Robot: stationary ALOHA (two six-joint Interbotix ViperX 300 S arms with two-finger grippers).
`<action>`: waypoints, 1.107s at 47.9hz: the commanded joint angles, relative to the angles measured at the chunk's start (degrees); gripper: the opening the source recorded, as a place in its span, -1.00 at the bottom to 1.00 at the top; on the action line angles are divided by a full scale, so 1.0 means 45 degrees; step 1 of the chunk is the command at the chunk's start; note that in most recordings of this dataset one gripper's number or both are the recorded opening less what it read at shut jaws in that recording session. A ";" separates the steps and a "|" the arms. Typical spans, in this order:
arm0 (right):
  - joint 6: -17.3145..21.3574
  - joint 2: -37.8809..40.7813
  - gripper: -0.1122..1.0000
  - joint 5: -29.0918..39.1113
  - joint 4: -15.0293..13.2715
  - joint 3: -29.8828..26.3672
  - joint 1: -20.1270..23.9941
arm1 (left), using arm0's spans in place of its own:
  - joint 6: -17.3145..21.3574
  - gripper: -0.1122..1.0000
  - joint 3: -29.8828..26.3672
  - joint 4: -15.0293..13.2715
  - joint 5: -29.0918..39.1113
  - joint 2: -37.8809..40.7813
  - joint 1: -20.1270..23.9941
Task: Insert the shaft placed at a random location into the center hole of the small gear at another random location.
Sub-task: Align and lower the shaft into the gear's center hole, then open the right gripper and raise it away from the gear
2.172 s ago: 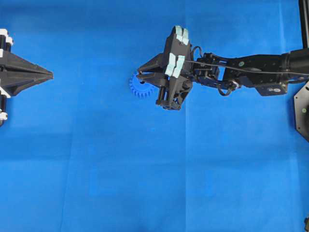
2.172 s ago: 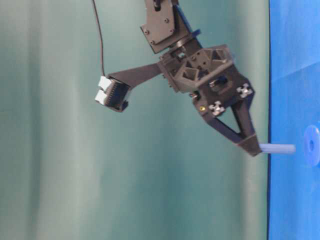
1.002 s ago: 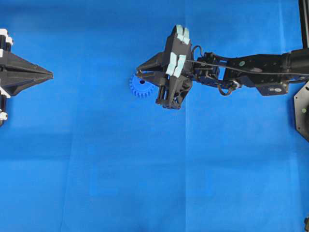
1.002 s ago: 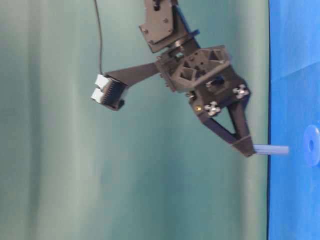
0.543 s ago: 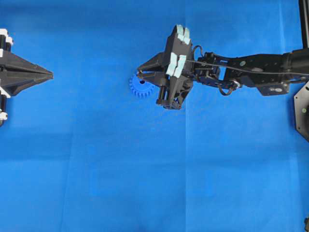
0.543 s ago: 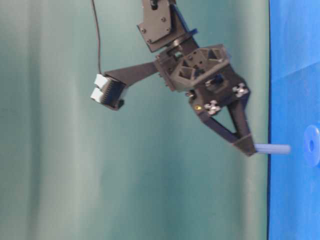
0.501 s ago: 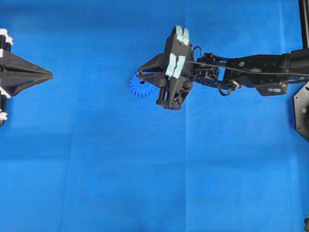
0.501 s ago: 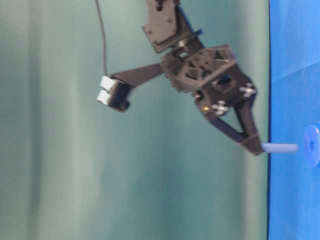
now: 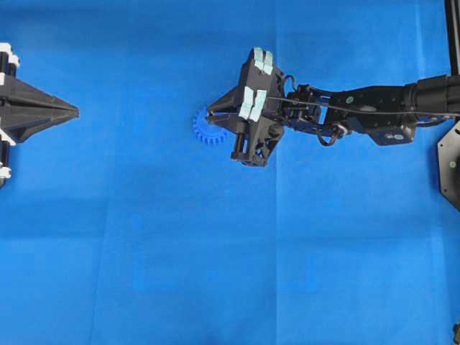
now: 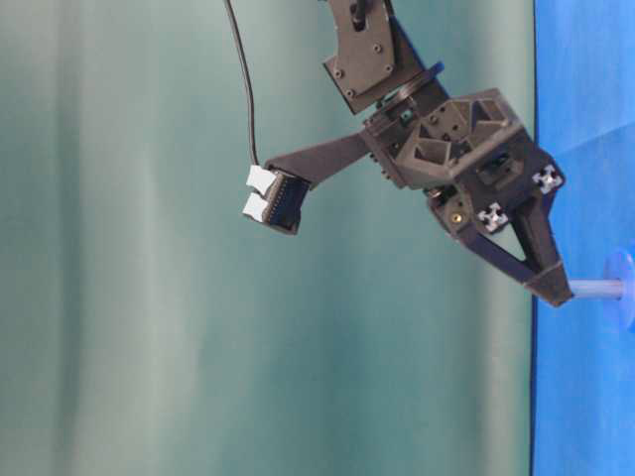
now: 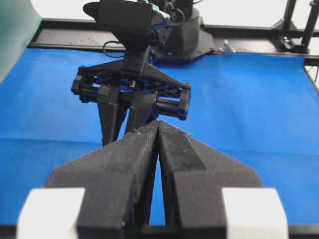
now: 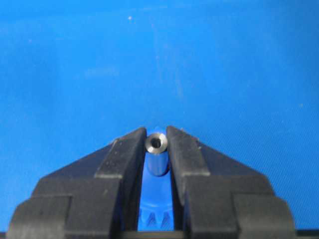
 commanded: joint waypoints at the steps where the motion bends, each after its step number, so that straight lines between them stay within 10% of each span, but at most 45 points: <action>1: 0.0020 -0.0098 -0.74 -0.0137 0.0039 -0.0215 0.0020 | 0.0000 -0.80 -0.0117 0.0020 -0.0078 0.0059 0.0020; 53: 0.0117 0.0996 -0.73 0.0020 0.0059 -0.0469 0.0020 | 0.0000 -0.80 -0.0117 0.0020 -0.0059 0.0059 0.0020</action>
